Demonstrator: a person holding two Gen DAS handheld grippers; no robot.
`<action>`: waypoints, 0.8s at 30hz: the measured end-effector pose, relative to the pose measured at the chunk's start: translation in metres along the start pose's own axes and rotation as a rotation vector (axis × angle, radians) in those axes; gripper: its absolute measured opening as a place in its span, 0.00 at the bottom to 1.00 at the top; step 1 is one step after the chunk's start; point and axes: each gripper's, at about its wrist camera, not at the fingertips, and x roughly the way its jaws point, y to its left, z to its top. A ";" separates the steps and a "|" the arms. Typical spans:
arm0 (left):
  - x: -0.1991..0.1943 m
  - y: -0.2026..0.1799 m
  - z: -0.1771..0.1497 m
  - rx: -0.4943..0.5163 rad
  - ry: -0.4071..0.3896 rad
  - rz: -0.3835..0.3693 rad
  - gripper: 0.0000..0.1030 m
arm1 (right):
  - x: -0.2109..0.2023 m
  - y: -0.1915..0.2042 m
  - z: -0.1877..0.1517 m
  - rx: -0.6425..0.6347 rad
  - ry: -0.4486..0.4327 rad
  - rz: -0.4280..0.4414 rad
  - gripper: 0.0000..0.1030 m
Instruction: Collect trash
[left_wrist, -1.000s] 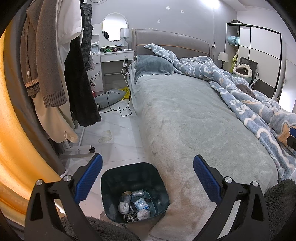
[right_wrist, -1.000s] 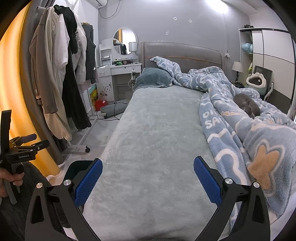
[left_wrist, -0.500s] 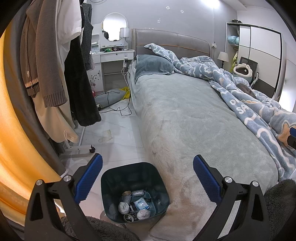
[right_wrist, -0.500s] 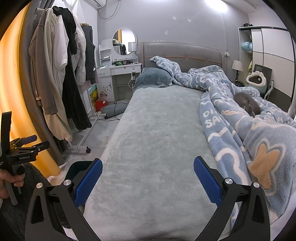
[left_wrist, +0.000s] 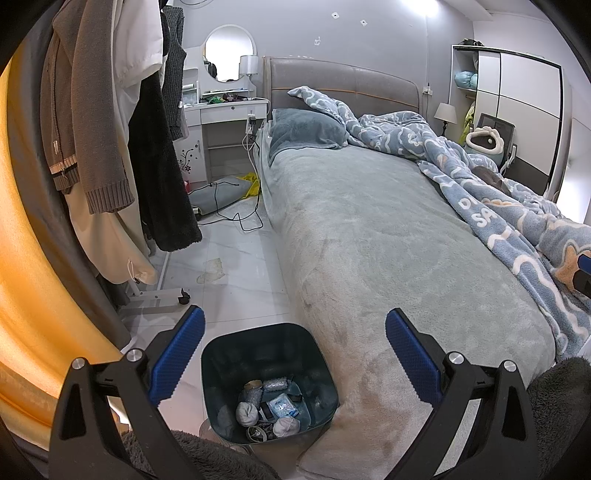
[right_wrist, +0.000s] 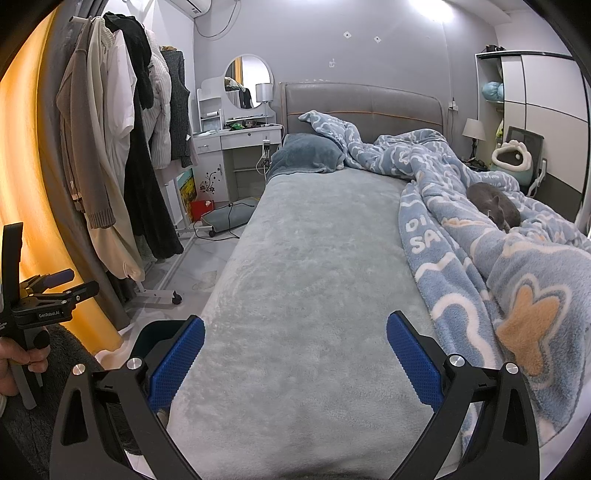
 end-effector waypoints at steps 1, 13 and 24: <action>0.000 0.000 0.000 0.000 0.000 0.000 0.97 | 0.000 0.000 0.000 0.000 0.000 0.000 0.97; 0.000 0.000 0.000 0.000 0.000 0.000 0.97 | -0.001 0.003 -0.002 0.017 -0.004 0.004 0.97; 0.000 0.000 0.000 -0.003 0.004 -0.004 0.97 | -0.001 0.004 -0.003 0.019 -0.004 0.004 0.97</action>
